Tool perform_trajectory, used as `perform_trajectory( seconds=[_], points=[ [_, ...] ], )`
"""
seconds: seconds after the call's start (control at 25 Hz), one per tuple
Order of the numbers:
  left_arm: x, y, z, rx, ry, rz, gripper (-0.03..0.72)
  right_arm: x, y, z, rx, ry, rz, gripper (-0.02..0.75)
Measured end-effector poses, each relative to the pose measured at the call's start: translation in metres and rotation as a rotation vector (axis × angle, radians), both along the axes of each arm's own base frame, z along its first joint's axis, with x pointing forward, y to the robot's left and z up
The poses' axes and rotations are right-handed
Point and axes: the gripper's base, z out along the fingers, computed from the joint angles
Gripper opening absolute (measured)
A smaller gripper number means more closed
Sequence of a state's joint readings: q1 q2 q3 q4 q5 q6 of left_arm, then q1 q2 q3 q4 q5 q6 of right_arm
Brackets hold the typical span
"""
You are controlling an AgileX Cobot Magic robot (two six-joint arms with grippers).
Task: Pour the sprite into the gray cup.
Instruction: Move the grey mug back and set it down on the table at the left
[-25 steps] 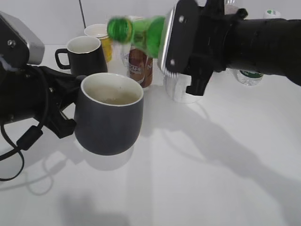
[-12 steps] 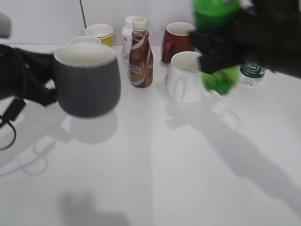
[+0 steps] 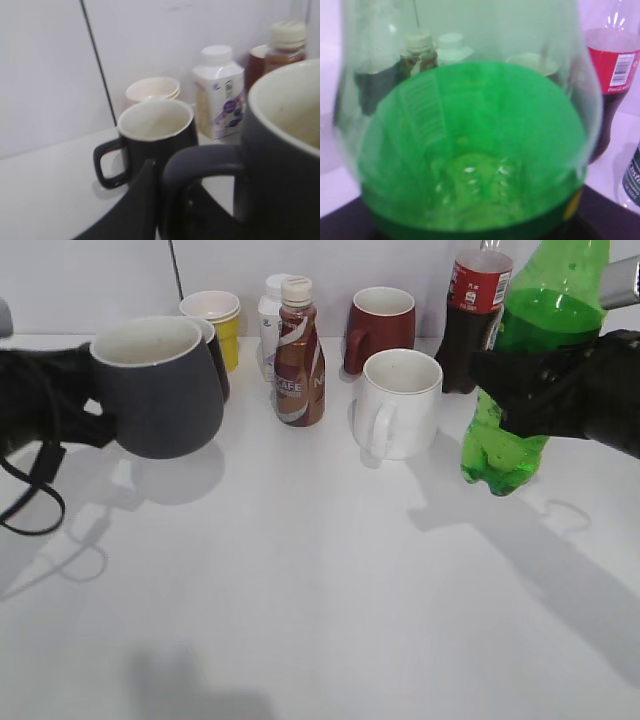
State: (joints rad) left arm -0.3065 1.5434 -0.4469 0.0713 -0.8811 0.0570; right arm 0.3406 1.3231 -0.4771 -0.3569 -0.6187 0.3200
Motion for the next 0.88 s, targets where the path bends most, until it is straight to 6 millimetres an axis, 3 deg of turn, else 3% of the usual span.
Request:
perform_trajectory(
  seconds=[0.44,0.72,0.88],
  points=[
    [0.016,0.005,-0.073,0.030,0.084,0.103,0.049,-0.001,0.002,-0.001,-0.060,-0.029,0.034,0.420],
    [0.016,0.004,-0.074,0.027,0.070,0.091,0.052,-0.001,0.002,-0.001,-0.062,-0.029,0.036,0.420],
    [0.011,0.003,-0.075,0.025,0.063,0.064,0.109,-0.001,0.002,-0.001,-0.062,-0.030,0.036,0.420]
  ],
)
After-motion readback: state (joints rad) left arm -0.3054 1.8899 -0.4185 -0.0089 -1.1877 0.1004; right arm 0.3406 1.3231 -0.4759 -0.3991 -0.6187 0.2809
